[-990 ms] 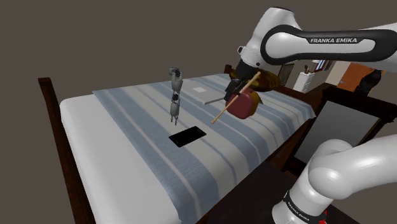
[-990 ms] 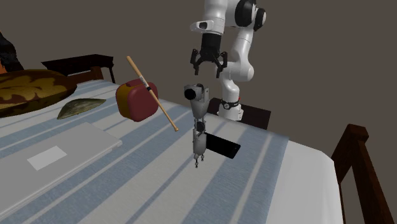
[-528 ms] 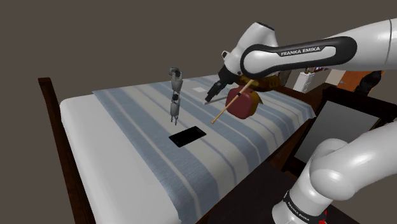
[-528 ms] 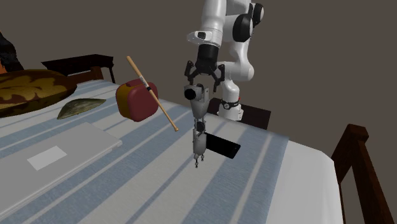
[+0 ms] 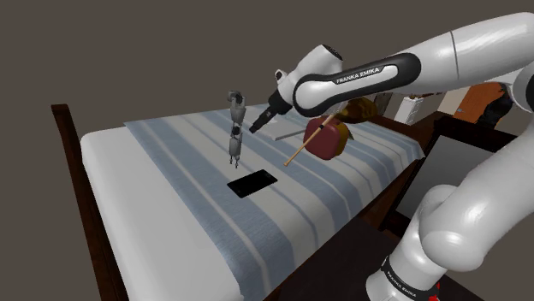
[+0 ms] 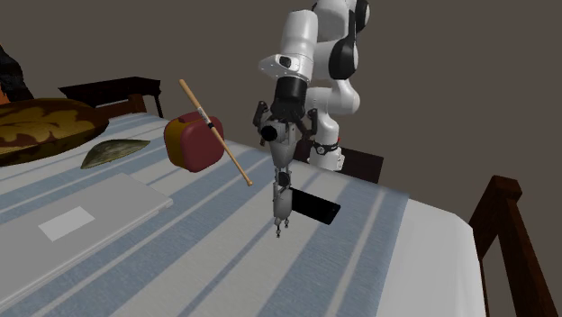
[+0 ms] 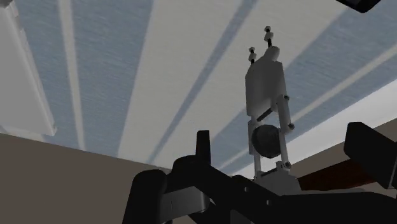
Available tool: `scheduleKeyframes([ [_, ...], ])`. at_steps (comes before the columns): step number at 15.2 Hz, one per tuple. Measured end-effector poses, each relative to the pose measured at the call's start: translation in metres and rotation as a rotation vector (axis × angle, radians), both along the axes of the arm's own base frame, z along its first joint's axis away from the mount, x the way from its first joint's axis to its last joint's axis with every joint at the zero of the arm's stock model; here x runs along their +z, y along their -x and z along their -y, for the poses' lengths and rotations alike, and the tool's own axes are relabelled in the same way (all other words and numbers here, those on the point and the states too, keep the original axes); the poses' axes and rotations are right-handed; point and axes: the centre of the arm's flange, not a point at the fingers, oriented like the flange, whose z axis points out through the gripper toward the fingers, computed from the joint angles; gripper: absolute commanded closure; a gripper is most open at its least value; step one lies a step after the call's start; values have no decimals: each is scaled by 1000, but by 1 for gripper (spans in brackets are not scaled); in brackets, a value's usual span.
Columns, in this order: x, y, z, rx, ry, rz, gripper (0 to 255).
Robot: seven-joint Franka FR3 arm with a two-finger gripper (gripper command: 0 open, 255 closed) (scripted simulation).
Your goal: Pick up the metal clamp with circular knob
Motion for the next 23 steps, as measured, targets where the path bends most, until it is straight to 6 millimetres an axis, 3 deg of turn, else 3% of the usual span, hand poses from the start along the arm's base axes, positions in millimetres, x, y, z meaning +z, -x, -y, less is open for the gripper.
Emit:
scheduleKeyframes([
  [5, -13, -42, -27, 78, -10, 109, 0],
  [13, -50, -47, -29, 87, -10, 125, 0],
  [14, -51, -47, -30, 87, -10, 125, 255],
  [23, -52, -47, -30, 88, -10, 127, 255],
])
